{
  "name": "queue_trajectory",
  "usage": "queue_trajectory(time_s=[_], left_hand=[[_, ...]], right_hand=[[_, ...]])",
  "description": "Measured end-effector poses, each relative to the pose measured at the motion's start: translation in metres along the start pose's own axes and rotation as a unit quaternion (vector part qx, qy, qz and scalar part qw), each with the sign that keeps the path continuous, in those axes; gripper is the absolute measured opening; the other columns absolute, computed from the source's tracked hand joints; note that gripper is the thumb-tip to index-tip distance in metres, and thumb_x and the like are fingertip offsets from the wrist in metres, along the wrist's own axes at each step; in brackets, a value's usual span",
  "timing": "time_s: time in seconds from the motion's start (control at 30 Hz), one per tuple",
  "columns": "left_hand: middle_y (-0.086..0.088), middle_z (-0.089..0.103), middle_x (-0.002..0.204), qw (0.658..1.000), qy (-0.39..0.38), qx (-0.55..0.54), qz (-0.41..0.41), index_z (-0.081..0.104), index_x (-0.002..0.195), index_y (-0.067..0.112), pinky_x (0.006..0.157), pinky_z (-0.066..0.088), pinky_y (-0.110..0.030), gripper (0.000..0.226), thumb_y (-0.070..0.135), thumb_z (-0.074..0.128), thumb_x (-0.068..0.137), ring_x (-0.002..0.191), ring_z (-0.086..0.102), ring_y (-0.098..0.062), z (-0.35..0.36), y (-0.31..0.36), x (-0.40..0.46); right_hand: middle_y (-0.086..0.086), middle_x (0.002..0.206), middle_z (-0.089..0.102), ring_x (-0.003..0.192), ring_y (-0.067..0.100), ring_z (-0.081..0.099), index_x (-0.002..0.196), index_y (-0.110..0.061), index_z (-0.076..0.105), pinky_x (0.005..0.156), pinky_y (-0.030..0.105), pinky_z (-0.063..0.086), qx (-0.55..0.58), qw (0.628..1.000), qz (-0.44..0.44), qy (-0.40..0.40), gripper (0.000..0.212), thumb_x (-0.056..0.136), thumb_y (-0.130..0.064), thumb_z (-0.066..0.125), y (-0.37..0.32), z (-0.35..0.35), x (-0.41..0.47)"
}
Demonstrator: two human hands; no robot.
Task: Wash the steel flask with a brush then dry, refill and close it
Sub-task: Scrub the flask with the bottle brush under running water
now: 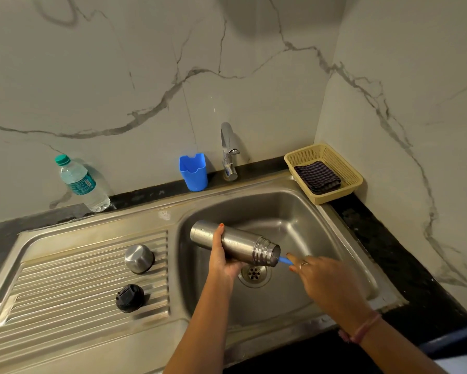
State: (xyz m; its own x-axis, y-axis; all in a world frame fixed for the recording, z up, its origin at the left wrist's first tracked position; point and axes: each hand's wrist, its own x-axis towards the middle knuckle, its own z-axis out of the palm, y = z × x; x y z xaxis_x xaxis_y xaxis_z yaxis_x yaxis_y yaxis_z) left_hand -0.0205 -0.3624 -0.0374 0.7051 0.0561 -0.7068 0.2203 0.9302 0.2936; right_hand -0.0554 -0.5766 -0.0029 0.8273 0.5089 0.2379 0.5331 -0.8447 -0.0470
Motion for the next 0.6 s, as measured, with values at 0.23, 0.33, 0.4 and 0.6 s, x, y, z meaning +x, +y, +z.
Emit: queue_trajectory(time_s=[0.23, 0.33, 0.4, 0.6], left_hand=[[-0.024, 0.063, 0.114, 0.999, -0.002, -0.036, -0.001, 0.047, 0.123, 0.008, 0.103, 0.040, -0.066, 0.055, 0.027, 0.078, 0.082, 0.104, 0.061, -0.042, 0.003, -0.002, 0.003], [-0.023, 0.063, 0.112, 1.000, -0.005, -0.018, 0.004, 0.048, 0.120, 0.008, 0.102, 0.042, -0.066, 0.051, 0.027, 0.077, 0.083, 0.103, 0.061, -0.041, 0.004, -0.004, 0.005], [-0.022, 0.063, 0.114, 1.000, -0.002, -0.002, 0.009, 0.049, 0.124, 0.009, 0.098, 0.044, -0.066, 0.054, 0.029, 0.077, 0.082, 0.105, 0.062, -0.040, 0.004, -0.001, 0.006], [-0.020, 0.065, 0.115, 1.000, 0.000, 0.006, 0.025, 0.053, 0.126, 0.008, 0.094, 0.049, -0.061, 0.058, 0.031, 0.078, 0.079, 0.107, 0.063, -0.038, 0.000, 0.006, 0.010]], right_hand=[[-0.008, 0.056, 0.060, 0.041, 0.010, 0.041, 0.105, -0.017, 0.074, 0.035, 0.022, 0.028, -0.034, 0.998, -0.036, 0.045, 0.038, 0.068, -0.020, 0.084, 0.017, -0.004, 0.003], [-0.006, 0.055, 0.055, 0.041, 0.010, 0.043, 0.099, -0.021, 0.073, 0.035, 0.021, 0.029, -0.024, 0.999, -0.019, 0.011, 0.025, 0.075, -0.025, 0.080, 0.002, 0.000, 0.010], [-0.006, 0.061, 0.053, 0.048, 0.011, 0.047, 0.107, -0.024, 0.066, 0.044, 0.026, 0.043, 0.008, 0.996, 0.047, -0.080, 0.019, 0.094, -0.035, 0.057, -0.005, -0.003, 0.013], [-0.002, 0.048, 0.057, 0.034, 0.006, 0.037, 0.092, -0.015, 0.066, 0.040, 0.019, 0.032, 0.383, 0.808, 0.261, -0.363, 0.039, 0.101, -0.039, 0.037, 0.019, -0.044, 0.032]])
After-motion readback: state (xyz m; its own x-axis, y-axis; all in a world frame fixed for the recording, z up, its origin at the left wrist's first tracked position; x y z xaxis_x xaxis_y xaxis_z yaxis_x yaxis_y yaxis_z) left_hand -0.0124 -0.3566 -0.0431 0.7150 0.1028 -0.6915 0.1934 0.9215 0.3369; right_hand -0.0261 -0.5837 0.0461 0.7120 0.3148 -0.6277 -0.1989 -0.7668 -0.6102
